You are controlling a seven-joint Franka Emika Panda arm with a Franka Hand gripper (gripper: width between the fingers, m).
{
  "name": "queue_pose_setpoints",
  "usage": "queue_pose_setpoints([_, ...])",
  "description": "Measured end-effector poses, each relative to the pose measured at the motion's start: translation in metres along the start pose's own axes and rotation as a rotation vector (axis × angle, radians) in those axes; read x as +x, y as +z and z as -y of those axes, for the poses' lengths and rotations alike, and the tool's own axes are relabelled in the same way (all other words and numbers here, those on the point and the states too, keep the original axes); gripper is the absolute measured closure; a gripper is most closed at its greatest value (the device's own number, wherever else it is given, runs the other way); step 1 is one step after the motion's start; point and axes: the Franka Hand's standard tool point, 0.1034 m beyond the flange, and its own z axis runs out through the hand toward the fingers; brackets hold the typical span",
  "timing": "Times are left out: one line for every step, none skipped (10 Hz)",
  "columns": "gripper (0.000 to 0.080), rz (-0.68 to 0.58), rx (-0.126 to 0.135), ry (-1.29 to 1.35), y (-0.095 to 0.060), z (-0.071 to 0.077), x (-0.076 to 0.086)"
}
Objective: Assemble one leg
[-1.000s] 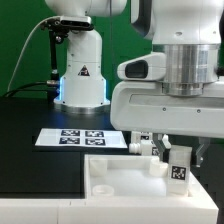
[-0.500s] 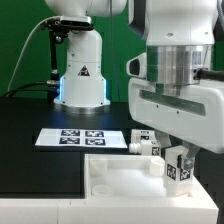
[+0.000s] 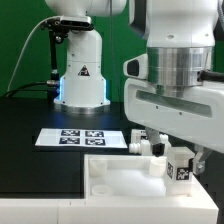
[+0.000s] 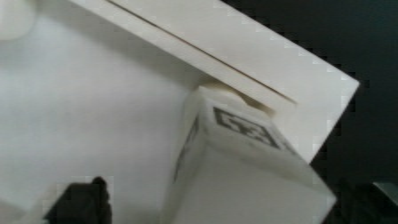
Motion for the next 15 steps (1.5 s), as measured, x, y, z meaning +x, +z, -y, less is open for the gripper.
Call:
queue_pose_setpoints([0.0156, 0.013, -0.01, -0.192, 0.002, 0.001, -0.006])
queue_pose_setpoints([0.0151, 0.028, -0.019, -0.311, 0.005, 0.001, -0.012])
queue_pose_setpoints([0.0151, 0.029, -0.018, -0.396, 0.005, 0.0, -0.012])
queue_pose_setpoints([0.015, 0.029, -0.017, -0.476, 0.005, 0.0, -0.011])
queue_pose_setpoints([0.015, 0.029, -0.016, -0.534, 0.005, 0.0, -0.011])
queue_pose_setpoints([0.015, 0.028, -0.017, -0.606, 0.005, 0.0, -0.01])
queue_pose_setpoints([0.015, -0.013, -0.021, -0.882, 0.003, 0.003, -0.003])
queue_pose_setpoints([0.015, -0.036, -0.009, -0.947, 0.003, 0.005, 0.0])
queue_pose_setpoints([0.0173, -0.033, -0.01, -0.917, 0.003, 0.004, -0.001])
queue_pose_setpoints([0.0173, -0.033, -0.01, -0.9, 0.003, 0.004, 0.0])
queue_pose_setpoints([0.0345, -0.033, -0.008, -0.877, 0.003, 0.004, 0.0])
queue_pose_setpoints([0.0519, -0.033, -0.007, -0.802, 0.003, 0.004, -0.001])
queue_pose_setpoints([0.0515, -0.032, -0.005, -0.736, 0.003, 0.004, -0.001])
queue_pose_setpoints([0.0515, -0.032, -0.003, -0.675, 0.003, 0.004, -0.001])
queue_pose_setpoints([0.0515, -0.034, -0.008, -0.586, 0.004, 0.005, -0.002])
